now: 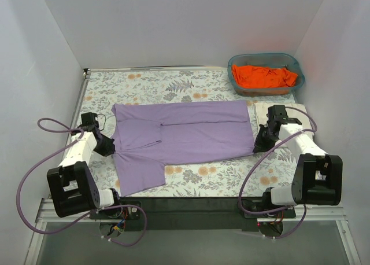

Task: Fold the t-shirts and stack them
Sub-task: Fold the tshirt

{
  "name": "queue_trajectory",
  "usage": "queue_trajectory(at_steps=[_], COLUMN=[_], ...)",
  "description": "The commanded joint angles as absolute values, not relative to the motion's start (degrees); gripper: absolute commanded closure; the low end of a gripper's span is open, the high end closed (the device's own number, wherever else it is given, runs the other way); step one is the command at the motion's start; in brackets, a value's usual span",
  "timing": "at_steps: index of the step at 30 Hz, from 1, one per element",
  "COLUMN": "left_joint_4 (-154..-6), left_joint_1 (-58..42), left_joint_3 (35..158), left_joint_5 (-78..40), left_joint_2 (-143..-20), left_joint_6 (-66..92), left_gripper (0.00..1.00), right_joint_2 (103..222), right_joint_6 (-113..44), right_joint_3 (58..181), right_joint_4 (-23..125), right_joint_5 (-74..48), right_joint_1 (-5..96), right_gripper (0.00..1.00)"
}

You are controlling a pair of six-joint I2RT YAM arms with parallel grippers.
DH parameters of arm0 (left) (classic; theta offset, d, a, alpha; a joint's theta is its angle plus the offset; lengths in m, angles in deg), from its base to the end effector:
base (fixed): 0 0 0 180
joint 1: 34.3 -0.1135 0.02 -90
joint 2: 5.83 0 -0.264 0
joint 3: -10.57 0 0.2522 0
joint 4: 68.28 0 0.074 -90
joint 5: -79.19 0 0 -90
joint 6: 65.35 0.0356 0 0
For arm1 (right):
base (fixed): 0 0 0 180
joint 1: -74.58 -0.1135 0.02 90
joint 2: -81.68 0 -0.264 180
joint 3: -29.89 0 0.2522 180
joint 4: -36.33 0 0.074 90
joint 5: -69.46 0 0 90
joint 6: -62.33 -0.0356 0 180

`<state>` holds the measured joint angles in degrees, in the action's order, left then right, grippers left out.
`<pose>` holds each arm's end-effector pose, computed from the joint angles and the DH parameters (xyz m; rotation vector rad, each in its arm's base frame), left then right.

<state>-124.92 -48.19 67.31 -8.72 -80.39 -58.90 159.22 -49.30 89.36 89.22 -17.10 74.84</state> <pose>0.2125 0.0539 0.1852 -2.1786 1.9030 -0.1821 0.2385 0.0011 0.1895 0.5217 2.7725 0.1710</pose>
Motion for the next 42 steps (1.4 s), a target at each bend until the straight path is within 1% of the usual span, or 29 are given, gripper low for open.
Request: queue_trajectory(at_steps=[1,11,12,19,23,33,42], left_joint_4=[-126.4,-127.0,-127.0,-125.6,-124.9,-123.0,-120.5], left_joint_1=[-48.1,-48.2,-48.2,-48.2,-48.2,-48.3,-48.3], left_joint_3=[71.5,80.4,81.2,86.3,88.4,90.2,90.6], left_joint_5=[-8.6,-10.7,-12.6,-15.0,-16.0,-15.1,-15.5], left_joint_2=[-81.5,-89.0,-89.8,-94.2,-97.5,-100.6,-103.4], left_joint_6=[-58.4,-58.5,-58.5,-58.8,-59.0,-59.2,-59.6], left_gripper=[1.00,1.00,1.00,1.00,1.00,1.00,1.00], right_joint_2=[161.6,171.1,172.5,178.4,181.3,186.7,190.7], right_joint_6=[-46.9,-44.2,-44.1,-43.8,-43.6,-42.9,-42.5], right_joint_3=[95.3,108.4,110.4,117.4,120.4,126.2,128.3], right_joint_4=[93.2,95.9,96.1,96.1,96.1,96.0,94.9], right_joint_5=[-16.6,-16.1,-16.2,-14.0,-13.2,-13.5,-13.9], right_joint_1=[75.0,75.1,75.1,75.1,75.1,75.1,75.0], right_gripper=[0.99,0.99,0.99,0.99,0.99,0.99,0.99])
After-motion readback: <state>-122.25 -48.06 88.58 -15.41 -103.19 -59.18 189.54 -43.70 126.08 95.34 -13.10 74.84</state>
